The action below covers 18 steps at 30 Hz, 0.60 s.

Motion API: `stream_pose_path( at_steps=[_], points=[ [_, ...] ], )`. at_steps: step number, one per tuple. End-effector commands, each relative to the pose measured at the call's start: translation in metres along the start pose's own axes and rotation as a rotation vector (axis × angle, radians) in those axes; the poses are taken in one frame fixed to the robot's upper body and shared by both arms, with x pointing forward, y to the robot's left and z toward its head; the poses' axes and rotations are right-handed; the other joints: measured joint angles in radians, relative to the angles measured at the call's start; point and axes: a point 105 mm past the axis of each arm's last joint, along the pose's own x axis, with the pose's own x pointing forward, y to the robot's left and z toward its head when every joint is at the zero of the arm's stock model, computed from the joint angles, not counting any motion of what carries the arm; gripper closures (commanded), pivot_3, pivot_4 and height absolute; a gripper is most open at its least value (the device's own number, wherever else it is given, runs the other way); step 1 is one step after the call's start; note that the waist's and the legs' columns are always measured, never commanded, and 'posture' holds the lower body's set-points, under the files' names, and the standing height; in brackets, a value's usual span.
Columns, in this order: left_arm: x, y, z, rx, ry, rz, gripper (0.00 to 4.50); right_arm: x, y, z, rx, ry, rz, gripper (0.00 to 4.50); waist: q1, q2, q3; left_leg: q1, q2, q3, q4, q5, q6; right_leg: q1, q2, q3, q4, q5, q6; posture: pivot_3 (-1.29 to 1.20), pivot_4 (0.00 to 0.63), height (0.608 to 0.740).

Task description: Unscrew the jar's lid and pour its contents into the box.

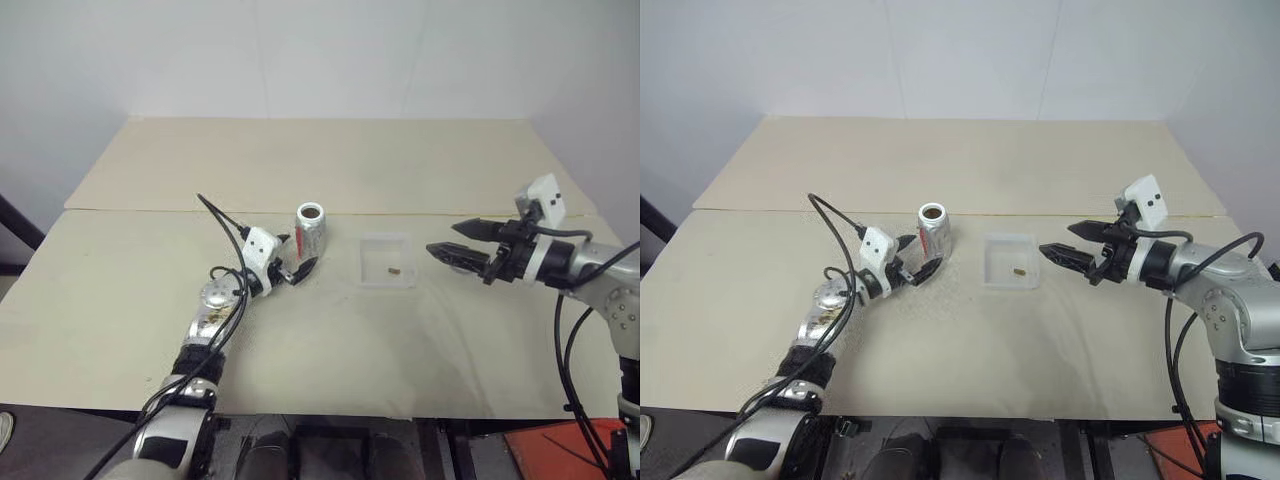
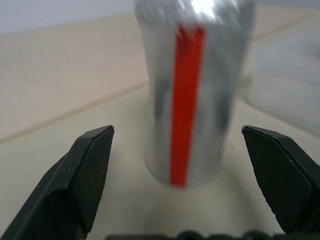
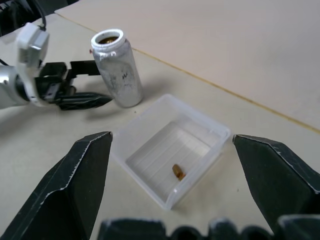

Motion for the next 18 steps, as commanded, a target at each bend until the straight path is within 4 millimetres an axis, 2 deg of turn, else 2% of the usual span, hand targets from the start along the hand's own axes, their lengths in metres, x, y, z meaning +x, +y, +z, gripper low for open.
stream_pose_path(
  at_steps=[1,5,8,10,15,18],
  points=[
    [-0.015,0.000,0.025,0.052,-0.058,-0.044,0.04,-0.013,0.003,0.016,-0.062,-0.049,-0.010,0.00,0.000,0.000,0.000,0.000,0.000,0.000,0.000,0.000,0.000,0.000,0.000,0.000,0.000,0.000,0.000,0.00,0.150,0.740],
    [-0.042,0.003,0.042,0.120,-0.072,-0.097,0.04,-0.020,0.007,0.012,-0.071,-0.041,0.015,0.00,0.000,0.000,0.000,0.001,0.001,0.000,0.000,0.000,0.000,0.000,0.000,0.001,0.000,0.000,0.000,0.00,0.150,0.740],
    [-0.068,0.006,0.057,0.175,-0.044,-0.209,0.04,-0.025,0.010,0.011,-0.089,-0.048,0.041,0.00,-0.003,0.000,0.000,0.001,0.001,0.000,-0.001,-0.001,0.001,0.001,0.000,0.001,0.000,0.000,0.000,0.00,0.150,0.740],
    [-0.079,0.008,0.070,0.187,-0.054,-0.254,0.04,-0.028,0.010,0.012,-0.097,-0.054,0.050,0.00,-0.004,0.001,-0.001,0.002,0.001,0.000,-0.001,-0.003,0.005,0.001,0.000,0.001,0.000,0.000,0.000,0.00,0.150,0.740],
    [-0.095,0.017,0.107,0.202,-0.113,-0.328,0.04,-0.032,0.008,0.009,-0.133,-0.027,0.058,0.00,-0.001,0.001,0.000,0.012,0.002,0.000,-0.001,-0.006,0.010,0.013,0.000,-0.001,-0.004,0.000,0.000,0.00,0.150,0.740],
    [-0.102,0.016,0.119,0.213,-0.119,-0.387,0.04,-0.033,0.007,0.010,-0.151,-0.017,0.073,0.00,-0.003,0.001,0.000,0.012,0.002,0.000,-0.001,-0.006,0.010,0.014,0.000,-0.001,-0.010,0.000,0.000,0.00,0.150,0.740]
  ],
)
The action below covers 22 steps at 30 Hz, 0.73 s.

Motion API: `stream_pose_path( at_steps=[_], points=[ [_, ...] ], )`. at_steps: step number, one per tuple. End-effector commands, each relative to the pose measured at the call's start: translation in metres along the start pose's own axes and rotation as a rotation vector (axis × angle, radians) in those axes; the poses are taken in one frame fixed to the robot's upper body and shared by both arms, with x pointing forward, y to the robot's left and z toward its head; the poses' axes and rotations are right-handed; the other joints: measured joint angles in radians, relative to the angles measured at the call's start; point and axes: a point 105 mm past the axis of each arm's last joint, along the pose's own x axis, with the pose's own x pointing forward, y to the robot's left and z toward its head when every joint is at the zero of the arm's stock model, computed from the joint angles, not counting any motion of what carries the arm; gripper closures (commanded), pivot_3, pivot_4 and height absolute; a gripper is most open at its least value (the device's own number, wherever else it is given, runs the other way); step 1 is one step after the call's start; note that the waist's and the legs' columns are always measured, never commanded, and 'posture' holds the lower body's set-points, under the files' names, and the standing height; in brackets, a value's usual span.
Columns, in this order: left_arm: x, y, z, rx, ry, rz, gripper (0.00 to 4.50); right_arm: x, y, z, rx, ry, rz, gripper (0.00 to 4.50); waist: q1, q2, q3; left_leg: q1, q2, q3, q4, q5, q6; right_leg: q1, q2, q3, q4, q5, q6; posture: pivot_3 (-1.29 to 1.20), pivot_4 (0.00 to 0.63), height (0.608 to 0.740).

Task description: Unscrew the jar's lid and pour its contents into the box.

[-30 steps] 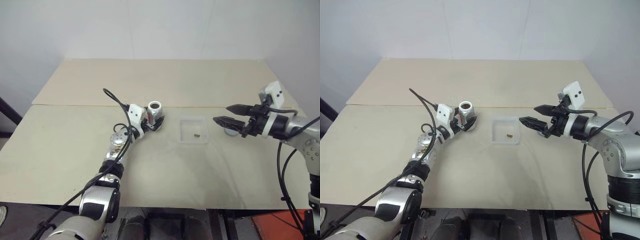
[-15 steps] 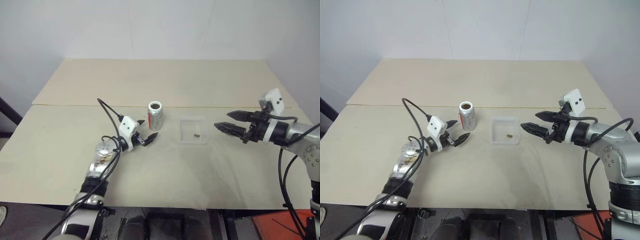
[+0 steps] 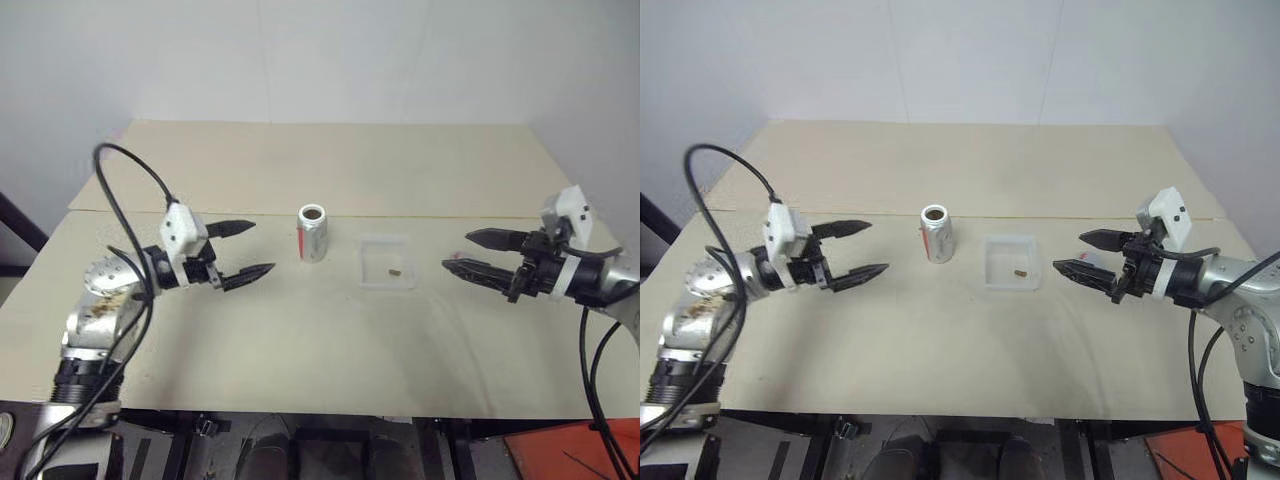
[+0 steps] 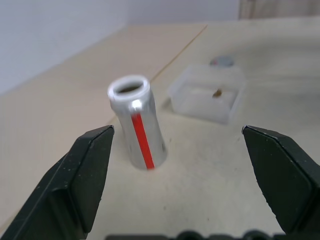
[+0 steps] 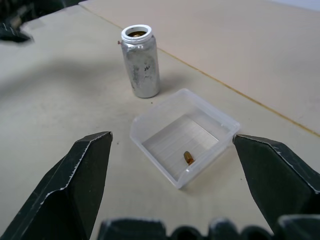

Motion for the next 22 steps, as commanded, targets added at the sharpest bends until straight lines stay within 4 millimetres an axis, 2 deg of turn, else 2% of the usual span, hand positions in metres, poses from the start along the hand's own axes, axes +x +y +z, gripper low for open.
stream_pose_path(
  at_steps=[1,8,12,22],
  points=[
    [-0.006,-0.002,0.023,0.038,-0.039,-0.074,0.04,-0.008,-0.003,0.012,-0.068,-0.020,-0.001,0.00,-0.001,0.000,0.000,0.000,0.000,0.000,0.000,0.000,0.000,0.000,0.000,0.000,0.000,0.000,0.000,0.00,0.150,0.740],
    [-0.010,-0.006,0.020,0.038,0.029,-0.141,0.04,-0.013,-0.006,0.008,-0.099,0.018,-0.005,0.00,-0.001,0.000,0.000,-0.001,0.000,0.001,-0.001,0.000,0.000,0.000,0.001,0.000,0.000,0.000,0.000,0.00,0.150,0.740],
    [-0.009,-0.003,0.015,0.036,0.069,-0.113,0.04,-0.017,-0.007,0.007,-0.102,0.023,-0.010,0.00,-0.001,0.000,0.000,-0.001,0.000,0.001,-0.001,0.000,0.000,0.000,0.001,0.000,0.000,0.000,0.000,0.00,0.150,0.740],
    [-0.006,-0.003,0.015,0.033,0.050,-0.106,0.04,-0.024,-0.006,0.005,-0.115,0.033,-0.022,0.00,0.001,0.000,0.000,-0.001,0.000,0.001,-0.001,0.000,0.000,-0.001,0.000,0.000,0.000,0.000,0.000,0.00,0.150,0.740]
  ],
)
